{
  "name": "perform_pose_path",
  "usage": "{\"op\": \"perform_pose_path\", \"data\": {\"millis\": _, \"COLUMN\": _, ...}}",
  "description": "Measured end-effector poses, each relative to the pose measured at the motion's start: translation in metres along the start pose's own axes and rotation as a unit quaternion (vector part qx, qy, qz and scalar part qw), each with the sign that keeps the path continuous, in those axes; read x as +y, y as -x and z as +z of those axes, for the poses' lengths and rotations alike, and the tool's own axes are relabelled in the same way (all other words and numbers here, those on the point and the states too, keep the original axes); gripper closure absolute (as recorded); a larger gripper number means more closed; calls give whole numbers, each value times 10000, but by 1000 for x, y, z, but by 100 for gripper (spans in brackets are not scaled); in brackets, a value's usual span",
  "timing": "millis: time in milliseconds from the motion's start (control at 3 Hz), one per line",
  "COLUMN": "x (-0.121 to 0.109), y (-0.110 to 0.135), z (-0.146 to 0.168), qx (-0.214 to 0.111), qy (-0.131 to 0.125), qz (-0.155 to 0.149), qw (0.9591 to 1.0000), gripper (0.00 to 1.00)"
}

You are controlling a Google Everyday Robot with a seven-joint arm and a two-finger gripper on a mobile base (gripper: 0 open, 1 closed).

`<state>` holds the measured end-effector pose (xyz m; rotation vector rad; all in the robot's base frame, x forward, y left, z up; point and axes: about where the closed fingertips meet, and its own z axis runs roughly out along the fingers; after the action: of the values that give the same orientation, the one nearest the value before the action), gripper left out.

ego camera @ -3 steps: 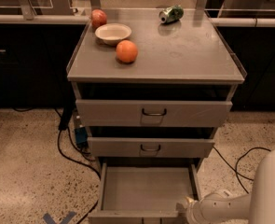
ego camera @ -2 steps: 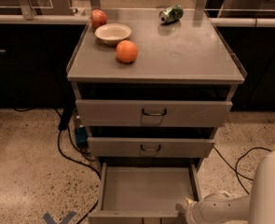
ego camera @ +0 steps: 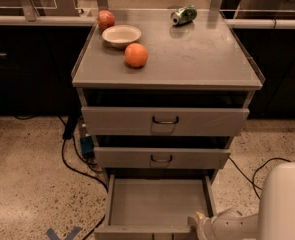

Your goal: Close bottom drawer

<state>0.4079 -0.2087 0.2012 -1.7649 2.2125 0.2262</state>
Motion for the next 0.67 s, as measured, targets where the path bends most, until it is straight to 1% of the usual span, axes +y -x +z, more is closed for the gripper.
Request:
{"op": "perform_pose_path", "data": {"millis": 333, "x": -30, "y": -6, "z": 7, "qx": -46, "qy": -333, "qz": -132, "qw": 9993, "gripper": 0}}
{"op": "perform_pose_path", "data": {"millis": 667, "x": -64, "y": -11, "z": 6, "qx": -89, "qy": -688, "qz": -276, "qw": 9972, "gripper": 0}}
